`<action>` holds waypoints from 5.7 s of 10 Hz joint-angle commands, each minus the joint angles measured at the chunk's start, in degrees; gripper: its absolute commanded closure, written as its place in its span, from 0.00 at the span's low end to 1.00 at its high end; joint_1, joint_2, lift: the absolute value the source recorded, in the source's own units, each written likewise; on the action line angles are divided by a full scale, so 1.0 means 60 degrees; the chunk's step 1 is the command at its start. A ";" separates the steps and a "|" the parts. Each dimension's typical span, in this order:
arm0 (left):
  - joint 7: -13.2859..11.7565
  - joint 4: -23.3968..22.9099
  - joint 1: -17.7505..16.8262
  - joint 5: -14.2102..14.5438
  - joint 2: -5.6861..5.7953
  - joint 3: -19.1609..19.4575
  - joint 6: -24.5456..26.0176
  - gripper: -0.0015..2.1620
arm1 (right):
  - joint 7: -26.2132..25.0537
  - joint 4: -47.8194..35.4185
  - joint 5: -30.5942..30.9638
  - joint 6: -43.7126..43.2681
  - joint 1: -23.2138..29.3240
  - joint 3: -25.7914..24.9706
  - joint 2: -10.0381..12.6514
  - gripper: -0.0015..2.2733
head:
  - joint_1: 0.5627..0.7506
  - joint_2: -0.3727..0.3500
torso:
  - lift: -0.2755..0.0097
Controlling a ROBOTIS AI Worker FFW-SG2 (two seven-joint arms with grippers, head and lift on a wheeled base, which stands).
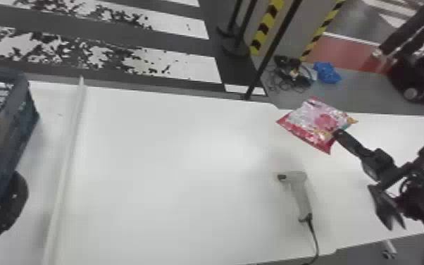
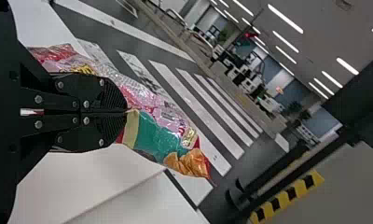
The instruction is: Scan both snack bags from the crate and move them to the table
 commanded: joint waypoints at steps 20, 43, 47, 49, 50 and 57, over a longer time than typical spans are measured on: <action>0.0321 -0.0945 -0.0078 -0.0440 -0.0126 -0.0335 0.0759 0.03 | -0.5257 -0.6355 0.0961 -0.5698 0.5116 0.3907 0.3502 0.03 | 0.70 0.03 | 0.66; 0.0189 -0.3172 -0.4693 0.0702 0.0460 0.3532 1.3474 0.05 | -0.6590 -0.7087 0.3642 -1.0152 0.7387 0.7657 0.4176 0.03 | 0.70 0.65 | 0.66; -0.0031 -0.1590 -0.6099 0.0527 0.0914 0.3415 1.4705 0.05 | -0.6590 -0.7072 0.3745 -1.0122 0.7372 0.7686 0.4190 0.03 | 0.70 0.69 | 0.66; -0.0353 -0.0828 -0.6773 0.0307 0.1413 0.3210 1.5437 0.05 | -0.6590 -0.7014 0.3759 -1.0122 0.7372 0.7672 0.4190 0.03 | 0.70 0.71 | 0.66; -0.0675 -0.0637 -0.7036 -0.0015 0.1676 0.2961 1.5876 0.05 | -0.6590 -0.6970 0.3759 -1.0122 0.7372 0.7672 0.4190 0.03 | 0.70 0.72 | 0.66; -0.1803 0.0534 -0.8120 -0.1070 0.2350 0.1613 1.6697 0.05 | -0.6590 -0.6911 0.3642 -1.0269 0.7357 0.7555 0.4205 0.03 | 0.70 0.73 | 0.66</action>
